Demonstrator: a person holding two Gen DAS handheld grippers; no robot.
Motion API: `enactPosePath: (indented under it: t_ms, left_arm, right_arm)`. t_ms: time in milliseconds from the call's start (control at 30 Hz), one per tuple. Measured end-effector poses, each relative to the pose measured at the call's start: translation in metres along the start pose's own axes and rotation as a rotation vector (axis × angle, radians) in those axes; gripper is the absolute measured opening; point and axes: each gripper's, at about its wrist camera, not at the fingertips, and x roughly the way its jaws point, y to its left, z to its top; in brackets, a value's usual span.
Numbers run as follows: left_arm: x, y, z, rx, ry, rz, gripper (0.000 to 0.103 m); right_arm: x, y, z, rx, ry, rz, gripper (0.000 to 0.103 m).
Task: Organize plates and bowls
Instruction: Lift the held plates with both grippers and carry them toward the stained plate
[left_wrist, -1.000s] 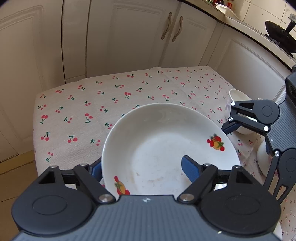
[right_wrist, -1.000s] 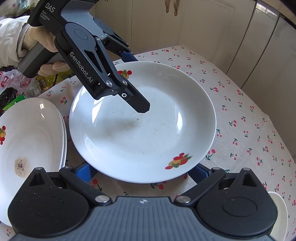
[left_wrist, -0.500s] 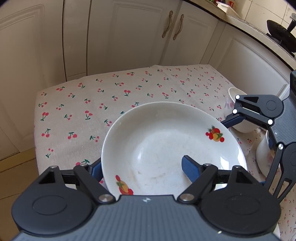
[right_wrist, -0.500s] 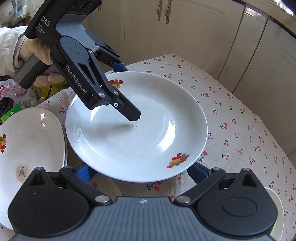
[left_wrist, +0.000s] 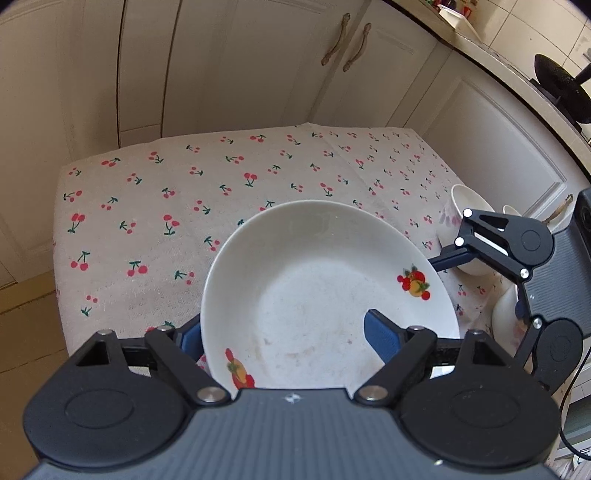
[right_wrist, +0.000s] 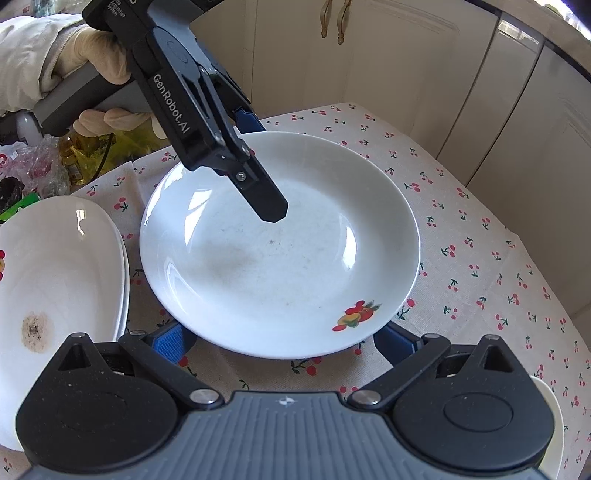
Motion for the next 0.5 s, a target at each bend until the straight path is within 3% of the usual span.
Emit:
enactPosePath:
  t_ms: [500]
  left_arm:
    - [-0.0058, 0.0007, -0.0041, -0.037, -0.039, -0.011, 0.088]
  right_arm:
    - [-0.0042, 0.0031, -0.0023, -0.003, -0.037, -0.040, 0.103]
